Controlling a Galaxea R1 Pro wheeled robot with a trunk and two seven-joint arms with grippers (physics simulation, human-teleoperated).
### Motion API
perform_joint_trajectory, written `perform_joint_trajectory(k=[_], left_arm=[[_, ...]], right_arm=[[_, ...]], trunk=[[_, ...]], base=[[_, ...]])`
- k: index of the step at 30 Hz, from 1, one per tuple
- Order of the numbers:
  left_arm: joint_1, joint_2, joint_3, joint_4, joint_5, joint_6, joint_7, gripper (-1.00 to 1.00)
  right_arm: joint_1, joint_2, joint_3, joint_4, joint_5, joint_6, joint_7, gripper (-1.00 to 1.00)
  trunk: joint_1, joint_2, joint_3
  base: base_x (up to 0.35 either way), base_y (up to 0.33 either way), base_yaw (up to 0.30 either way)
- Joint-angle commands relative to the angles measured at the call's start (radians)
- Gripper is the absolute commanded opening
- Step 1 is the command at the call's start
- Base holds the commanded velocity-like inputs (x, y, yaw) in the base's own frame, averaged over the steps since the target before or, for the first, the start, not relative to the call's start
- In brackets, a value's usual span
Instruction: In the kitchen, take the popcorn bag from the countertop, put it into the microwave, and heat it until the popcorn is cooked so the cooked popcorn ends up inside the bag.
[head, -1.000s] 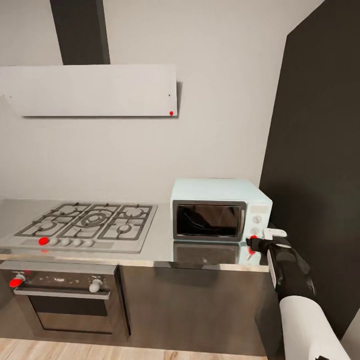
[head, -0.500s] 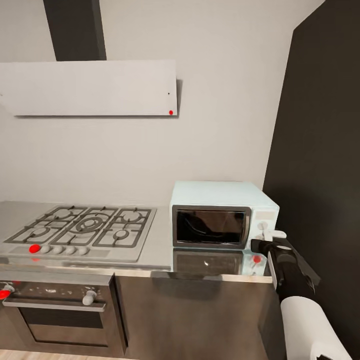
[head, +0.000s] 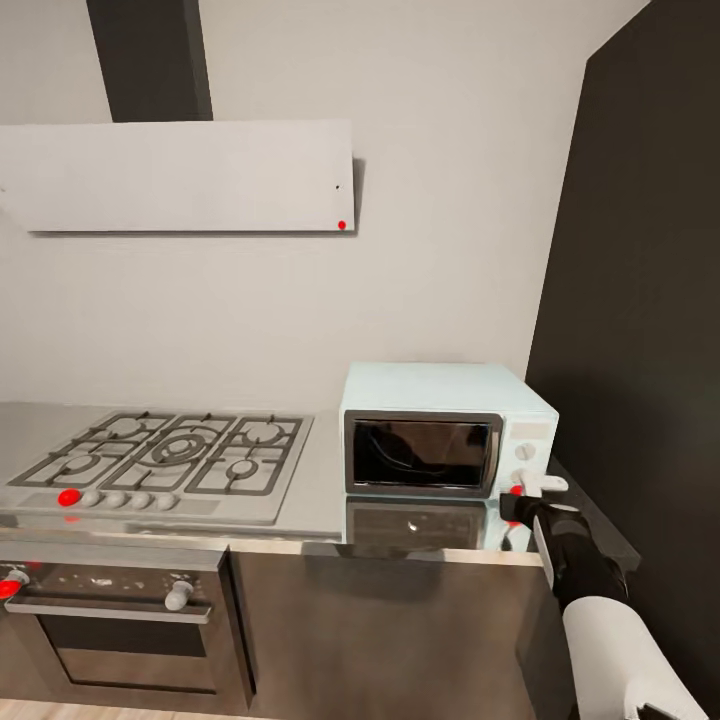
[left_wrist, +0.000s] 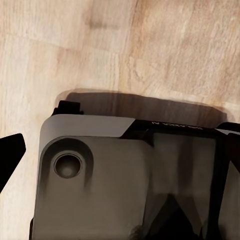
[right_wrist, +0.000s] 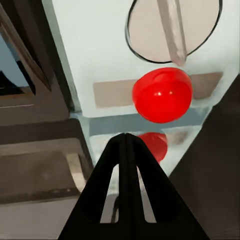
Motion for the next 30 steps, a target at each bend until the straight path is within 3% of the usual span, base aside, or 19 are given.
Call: perform_joint_trajectory(k=[1, 10, 21, 24, 27, 30], left_arm=[[-0.001, 0.001, -0.007, -0.001, 0.011, 0.005, -0.003, 1.00], [-0.001, -0.001, -0.008, -0.003, 0.008, 0.003, -0.003, 1.00], [-0.001, 0.001, -0.007, -0.001, 0.014, 0.003, -0.003, 1.00], [-0.001, 0.001, -0.007, -0.001, 0.014, 0.003, -0.002, 1.00], [-0.001, 0.001, -0.007, -0.001, 0.014, 0.003, -0.003, 1.00], [-0.001, 0.001, -0.007, -0.001, 0.014, 0.003, -0.003, 1.00]], right_arm=[[-0.001, -0.001, -0.005, 0.005, 0.010, -0.003, 0.008, -1.00], [-0.001, -0.010, -0.020, 0.018, 0.013, -0.027, 0.008, -1.00], [-0.001, -0.011, -0.021, 0.018, 0.015, -0.045, -0.004, -1.00], [-0.001, -0.036, -0.021, 0.018, 0.013, -0.045, -0.006, -1.00], [-0.001, -0.045, -0.021, 0.019, 0.012, -0.045, -0.007, -1.00], [-0.001, -0.051, -0.021, 0.090, 0.014, -0.090, -0.009, -1.00]], trunk=[[0.000, -0.001, -0.001], [0.000, -0.001, -0.001], [0.000, -0.001, -0.001], [0.000, -0.001, -0.001], [0.000, -0.001, -0.001], [0.000, -0.001, -0.001]], base=[[0.000, 0.000, 0.000], [0.000, 0.000, 0.000], [0.153, 0.000, 0.000], [0.003, 0.000, 0.000], [0.000, 0.000, 0.000], [0.000, 0.000, 0.000]])
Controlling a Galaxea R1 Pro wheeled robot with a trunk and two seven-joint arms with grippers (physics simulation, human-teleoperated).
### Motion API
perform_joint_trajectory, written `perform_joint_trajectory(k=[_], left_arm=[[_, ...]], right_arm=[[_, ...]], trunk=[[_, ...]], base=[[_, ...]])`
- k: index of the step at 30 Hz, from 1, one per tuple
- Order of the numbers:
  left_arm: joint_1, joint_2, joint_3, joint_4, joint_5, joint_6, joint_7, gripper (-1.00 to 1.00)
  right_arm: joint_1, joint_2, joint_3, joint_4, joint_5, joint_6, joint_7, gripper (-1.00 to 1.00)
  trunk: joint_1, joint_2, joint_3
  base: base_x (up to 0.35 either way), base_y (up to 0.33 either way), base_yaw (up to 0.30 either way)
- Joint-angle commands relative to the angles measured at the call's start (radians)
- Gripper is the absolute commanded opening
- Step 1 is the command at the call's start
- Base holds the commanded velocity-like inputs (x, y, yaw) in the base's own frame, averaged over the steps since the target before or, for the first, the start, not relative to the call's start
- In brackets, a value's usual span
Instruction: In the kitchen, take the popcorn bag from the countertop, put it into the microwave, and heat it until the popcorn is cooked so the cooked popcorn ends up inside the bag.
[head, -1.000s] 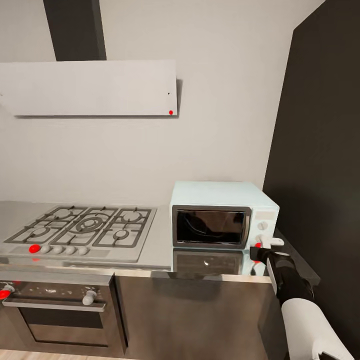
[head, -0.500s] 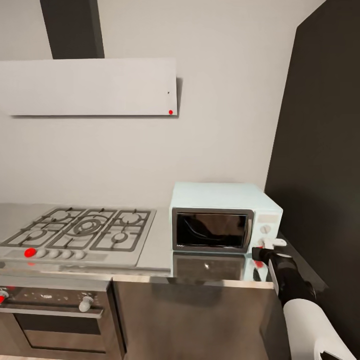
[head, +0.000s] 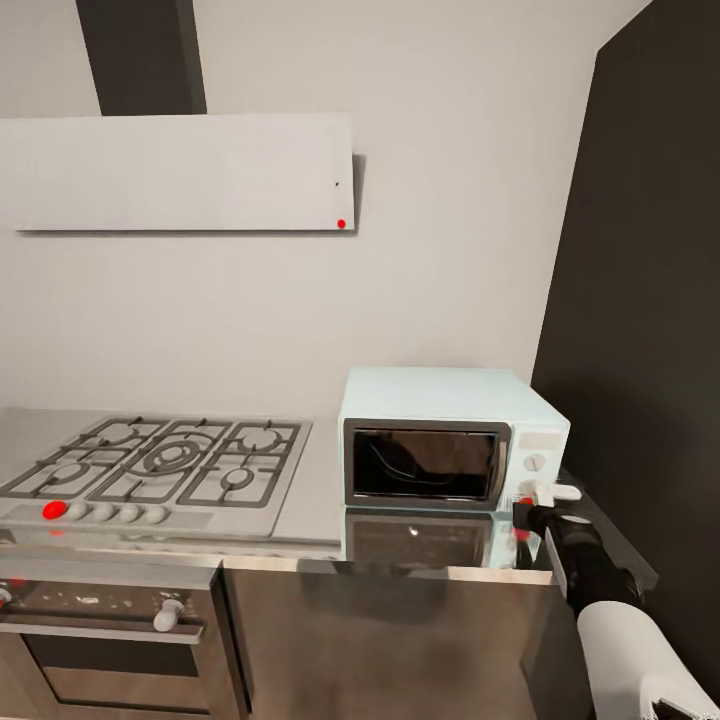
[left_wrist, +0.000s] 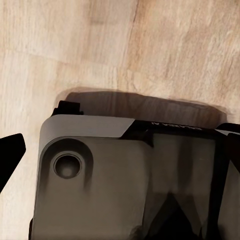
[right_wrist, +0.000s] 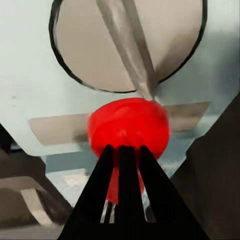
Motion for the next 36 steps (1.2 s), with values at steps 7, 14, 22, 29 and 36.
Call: perform_joint_trajectory(k=[7, 14, 22, 29, 36], left_arm=[[-0.001, 0.001, -0.007, -0.001, 0.011, 0.004, -0.003, 1.00], [-0.001, 0.000, -0.007, -0.001, 0.009, 0.004, -0.002, 1.00], [-0.001, 0.001, -0.006, -0.001, 0.011, 0.004, -0.003, 1.00], [-0.001, 0.001, -0.007, -0.001, 0.009, 0.004, -0.003, 1.00], [-0.001, 0.001, -0.006, -0.001, 0.009, 0.004, -0.003, 1.00]], right_arm=[[-0.002, -0.001, -0.004, 0.035, 0.011, -0.035, 0.009, -1.00], [-0.001, -0.001, -0.004, 0.036, 0.010, -0.036, 0.009, -1.00], [-0.001, -0.015, -0.004, 0.037, 0.012, -0.050, 0.009, -1.00], [-0.001, -0.017, -0.003, 0.037, 0.011, -0.050, 0.009, -1.00], [-0.001, -0.017, -0.003, 0.037, 0.013, -0.049, 0.010, -1.00]], trunk=[[0.000, -0.001, -0.001], [0.000, -0.001, -0.001], [0.000, -0.001, -0.001], [0.000, -0.001, -0.001], [0.000, -0.001, -0.001]], base=[[0.000, 0.000, 0.000], [0.017, 0.000, 0.000], [0.027, -0.004, 0.000], [0.000, 0.000, 0.000], [-0.079, 0.000, 0.000]])
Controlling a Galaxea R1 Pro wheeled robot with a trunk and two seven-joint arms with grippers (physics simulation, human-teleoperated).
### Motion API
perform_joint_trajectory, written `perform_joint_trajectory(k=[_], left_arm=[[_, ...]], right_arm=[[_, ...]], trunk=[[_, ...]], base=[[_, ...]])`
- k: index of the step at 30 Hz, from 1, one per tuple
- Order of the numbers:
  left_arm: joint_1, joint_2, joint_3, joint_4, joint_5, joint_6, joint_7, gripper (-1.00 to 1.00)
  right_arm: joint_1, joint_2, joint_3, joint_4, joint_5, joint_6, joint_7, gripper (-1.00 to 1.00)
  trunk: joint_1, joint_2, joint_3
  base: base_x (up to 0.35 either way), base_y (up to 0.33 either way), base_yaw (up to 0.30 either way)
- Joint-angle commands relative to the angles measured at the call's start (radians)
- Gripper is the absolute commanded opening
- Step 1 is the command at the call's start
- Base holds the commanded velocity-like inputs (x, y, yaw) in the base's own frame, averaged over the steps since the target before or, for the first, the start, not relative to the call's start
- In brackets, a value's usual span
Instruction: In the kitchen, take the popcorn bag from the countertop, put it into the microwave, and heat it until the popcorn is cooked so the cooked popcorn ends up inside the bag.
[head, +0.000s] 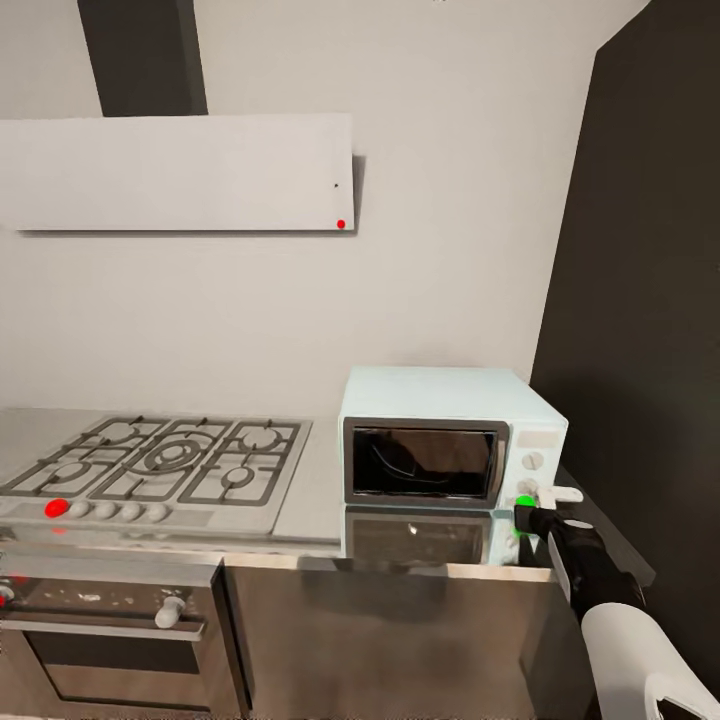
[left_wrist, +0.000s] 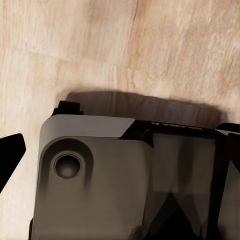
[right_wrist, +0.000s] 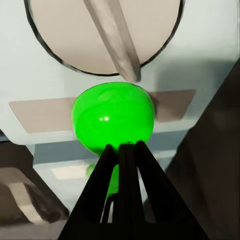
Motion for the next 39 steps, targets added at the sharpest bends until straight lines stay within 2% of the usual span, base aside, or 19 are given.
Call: perform_joint_trajectory(k=[1, 15, 29, 39], left_arm=[[-0.001, 0.001, -0.006, -0.001, 0.012, 0.004, -0.003, 1.00], [-0.001, 0.001, -0.007, -0.001, 0.009, 0.004, -0.003, 1.00], [-0.001, -0.001, -0.007, -0.002, 0.008, 0.004, -0.003, 1.00], [-0.001, 0.000, -0.007, -0.002, 0.008, 0.004, -0.003, 1.00]], right_arm=[[-0.001, 0.001, -0.005, -0.002, 0.011, 0.004, 0.009, -1.00], [-0.001, 0.001, -0.003, -0.005, 0.013, 0.006, 0.020, -1.00], [-0.001, 0.002, -0.001, -0.019, 0.009, 0.018, 0.025, -1.00], [-0.001, 0.009, 0.003, -0.020, 0.009, 0.016, 0.024, -1.00]], trunk=[[0.000, -0.001, -0.001], [0.000, -0.001, -0.001], [0.000, -0.001, -0.001], [0.000, -0.001, -0.001]], base=[[-0.028, 0.000, 0.000], [-0.010, 0.000, 0.000], [-0.320, 0.000, 0.000], [-0.050, 0.000, 0.000]])
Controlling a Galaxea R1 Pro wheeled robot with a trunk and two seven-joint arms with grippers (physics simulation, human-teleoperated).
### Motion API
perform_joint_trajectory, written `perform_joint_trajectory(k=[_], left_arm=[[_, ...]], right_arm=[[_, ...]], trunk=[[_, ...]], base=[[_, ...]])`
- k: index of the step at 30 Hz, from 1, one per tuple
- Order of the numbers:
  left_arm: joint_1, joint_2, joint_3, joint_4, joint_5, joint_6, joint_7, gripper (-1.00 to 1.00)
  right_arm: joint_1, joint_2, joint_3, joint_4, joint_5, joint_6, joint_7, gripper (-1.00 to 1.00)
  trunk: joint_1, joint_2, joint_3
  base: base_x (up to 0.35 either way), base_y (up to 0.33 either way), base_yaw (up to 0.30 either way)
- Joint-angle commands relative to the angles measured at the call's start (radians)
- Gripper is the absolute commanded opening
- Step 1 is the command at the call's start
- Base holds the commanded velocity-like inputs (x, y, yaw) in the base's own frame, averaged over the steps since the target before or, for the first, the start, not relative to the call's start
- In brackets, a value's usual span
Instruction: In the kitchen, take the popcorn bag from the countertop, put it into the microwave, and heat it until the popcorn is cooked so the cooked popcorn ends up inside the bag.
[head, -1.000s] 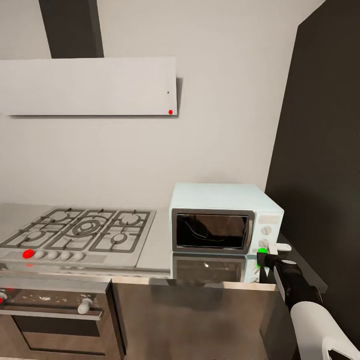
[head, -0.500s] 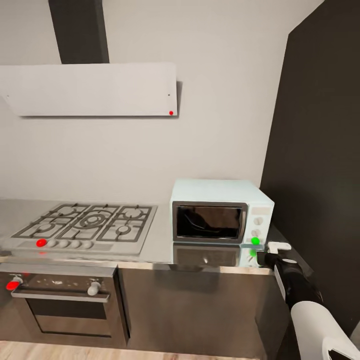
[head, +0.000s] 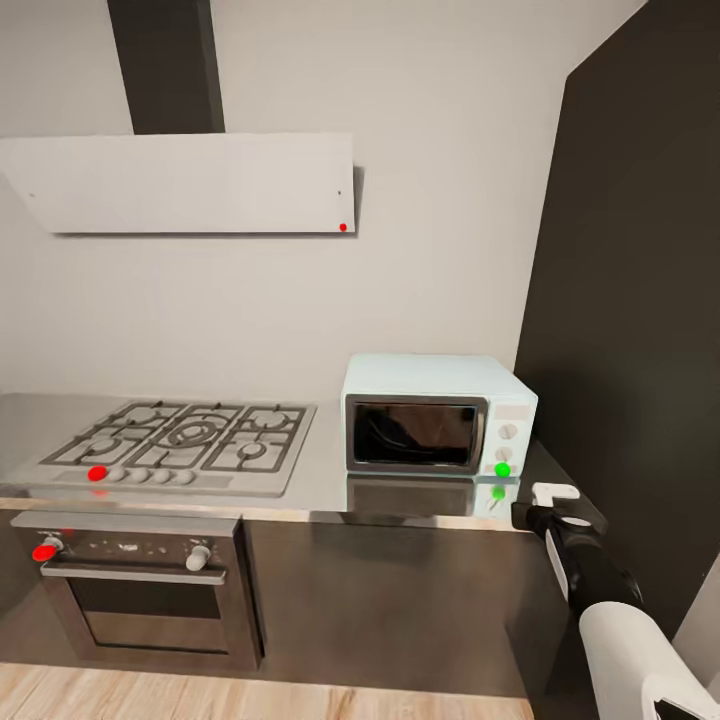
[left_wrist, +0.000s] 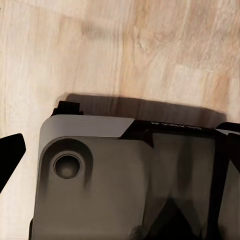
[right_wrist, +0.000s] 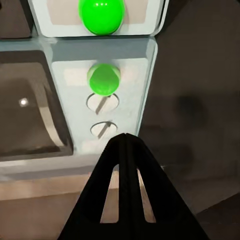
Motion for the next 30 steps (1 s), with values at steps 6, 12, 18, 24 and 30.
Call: perform_joint_trajectory(k=[6, 12, 18, 24, 30], left_arm=[[-0.001, 0.000, -0.007, -0.001, 0.011, 0.005, -0.003, 1.00], [-0.001, 0.001, -0.007, -0.001, 0.012, 0.005, -0.003, 1.00], [-0.001, 0.001, -0.007, -0.001, 0.012, 0.005, -0.003, 1.00], [-0.002, 0.001, 0.001, -0.017, 0.015, -0.115, 0.274, 1.00], [-0.002, 0.001, 0.001, -0.017, 0.015, -0.115, 0.274, 1.00]], right_arm=[[-0.001, 0.008, -0.004, 0.006, 0.012, -0.001, 0.009, -1.00], [-0.001, 0.015, -0.004, 0.022, 0.012, 0.002, 0.010, -1.00], [-0.001, 0.011, -0.006, 0.252, 0.020, -0.037, -0.007, -1.00], [0.579, 0.005, -0.008, 0.728, -0.089, -0.522, -0.186, -1.00], [0.579, 0.005, -0.008, 0.728, -0.089, -0.522, -0.186, -1.00]], trunk=[[0.000, -0.001, -0.001], [0.000, -0.001, -0.001], [0.000, -0.001, -0.001], [0.000, -0.001, -0.001], [0.000, -0.001, -0.001]], base=[[-0.222, 0.000, 0.000], [-0.041, 0.000, 0.000], [-0.001, 0.000, 0.000], [0.000, 0.000, 0.000], [0.000, 0.000, 0.000]])
